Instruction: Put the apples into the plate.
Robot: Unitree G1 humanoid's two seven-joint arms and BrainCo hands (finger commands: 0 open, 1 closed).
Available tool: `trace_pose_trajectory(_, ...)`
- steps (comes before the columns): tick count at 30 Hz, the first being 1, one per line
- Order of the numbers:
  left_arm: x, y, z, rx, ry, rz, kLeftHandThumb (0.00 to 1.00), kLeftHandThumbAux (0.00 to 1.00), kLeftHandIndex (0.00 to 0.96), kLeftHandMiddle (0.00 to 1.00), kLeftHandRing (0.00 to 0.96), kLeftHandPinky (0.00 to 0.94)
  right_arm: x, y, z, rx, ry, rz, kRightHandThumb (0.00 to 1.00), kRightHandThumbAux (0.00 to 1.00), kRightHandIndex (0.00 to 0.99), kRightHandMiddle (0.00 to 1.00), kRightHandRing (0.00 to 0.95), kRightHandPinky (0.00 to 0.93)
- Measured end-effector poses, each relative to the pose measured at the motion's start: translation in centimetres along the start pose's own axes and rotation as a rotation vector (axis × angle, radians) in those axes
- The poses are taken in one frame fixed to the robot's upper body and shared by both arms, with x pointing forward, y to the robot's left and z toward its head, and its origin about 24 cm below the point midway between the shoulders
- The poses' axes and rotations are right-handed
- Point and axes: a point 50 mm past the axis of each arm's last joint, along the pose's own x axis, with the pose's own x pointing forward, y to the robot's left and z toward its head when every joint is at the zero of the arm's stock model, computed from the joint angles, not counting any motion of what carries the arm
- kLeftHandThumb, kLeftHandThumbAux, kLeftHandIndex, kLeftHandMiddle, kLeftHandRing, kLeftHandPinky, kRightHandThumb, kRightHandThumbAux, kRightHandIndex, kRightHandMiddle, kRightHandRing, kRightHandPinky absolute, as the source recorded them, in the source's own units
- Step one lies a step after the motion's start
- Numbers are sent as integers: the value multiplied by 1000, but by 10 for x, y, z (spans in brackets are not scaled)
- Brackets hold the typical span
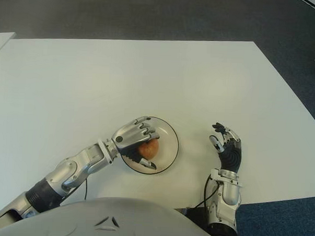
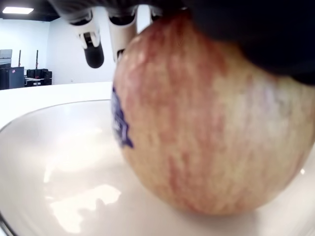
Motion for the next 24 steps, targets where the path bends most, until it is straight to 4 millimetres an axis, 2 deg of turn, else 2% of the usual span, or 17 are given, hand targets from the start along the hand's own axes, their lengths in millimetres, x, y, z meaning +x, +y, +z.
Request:
trace_pose_trajectory(17,-1,20,-3,29,15,80,169,199,0,0,0,0,0,0,0,20,-9,13,288,608,427,475,265,2)
trace_pose_trajectory(24,-2,31,-8,31,49,146,165,216,0,0,0,0,0,0,0,20,-9,13,289,594,437,476,275,32)
